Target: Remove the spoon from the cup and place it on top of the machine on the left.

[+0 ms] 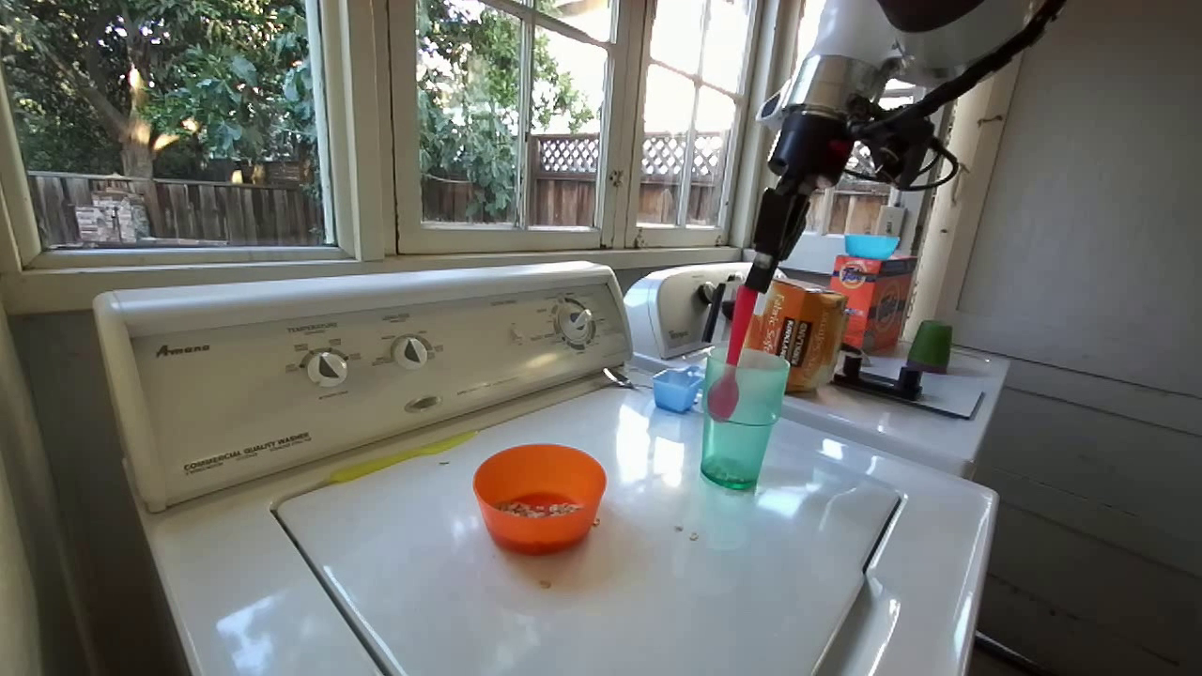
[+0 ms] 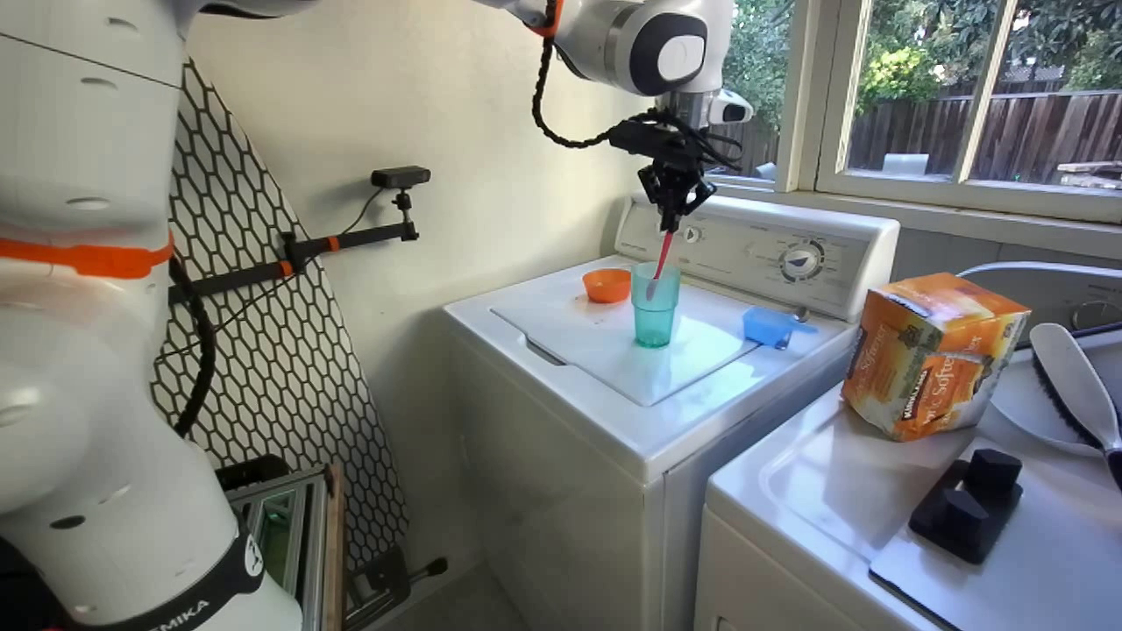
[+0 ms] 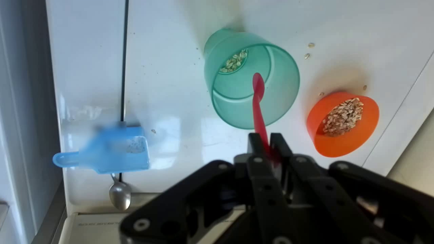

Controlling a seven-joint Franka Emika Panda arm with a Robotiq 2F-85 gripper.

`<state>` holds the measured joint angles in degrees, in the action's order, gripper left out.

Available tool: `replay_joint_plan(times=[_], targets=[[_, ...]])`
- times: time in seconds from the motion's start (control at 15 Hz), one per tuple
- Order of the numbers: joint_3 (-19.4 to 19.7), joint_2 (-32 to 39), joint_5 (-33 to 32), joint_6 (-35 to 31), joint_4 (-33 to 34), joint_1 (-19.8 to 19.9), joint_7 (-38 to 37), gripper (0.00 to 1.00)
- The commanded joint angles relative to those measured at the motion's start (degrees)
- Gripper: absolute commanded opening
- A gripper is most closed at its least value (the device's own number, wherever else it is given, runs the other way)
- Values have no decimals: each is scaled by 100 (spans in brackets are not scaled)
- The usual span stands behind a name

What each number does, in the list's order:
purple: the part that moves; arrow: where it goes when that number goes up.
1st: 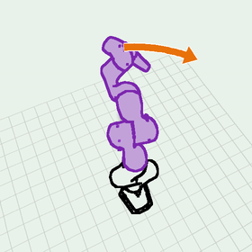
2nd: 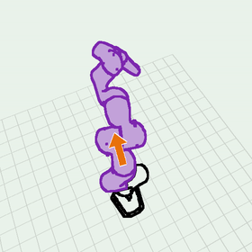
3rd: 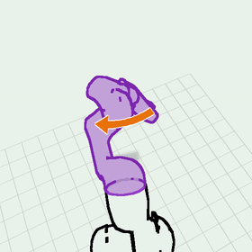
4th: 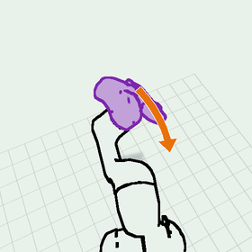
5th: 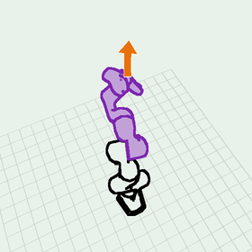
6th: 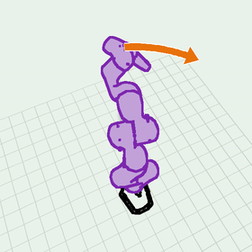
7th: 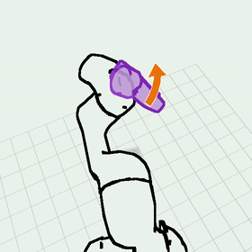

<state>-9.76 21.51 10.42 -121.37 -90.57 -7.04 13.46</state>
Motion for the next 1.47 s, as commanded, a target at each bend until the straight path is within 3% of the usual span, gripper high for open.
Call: replay_joint_plan(times=[0.0,0.27,0.6,1.0,1.4], targets=[[90,-767,-552,-54,-582,-189,-475,3],[101,-1485,-1754,-199,-1056,-485,-1045,3],[-68,-1877,-3169,107,-1182,-719,-1879,3],[-467,-1543,-4719,-198,-1034,-1135,-2231,3],[-586,-1008,-6315,-1331,-1194,-1454,-2235,3]])
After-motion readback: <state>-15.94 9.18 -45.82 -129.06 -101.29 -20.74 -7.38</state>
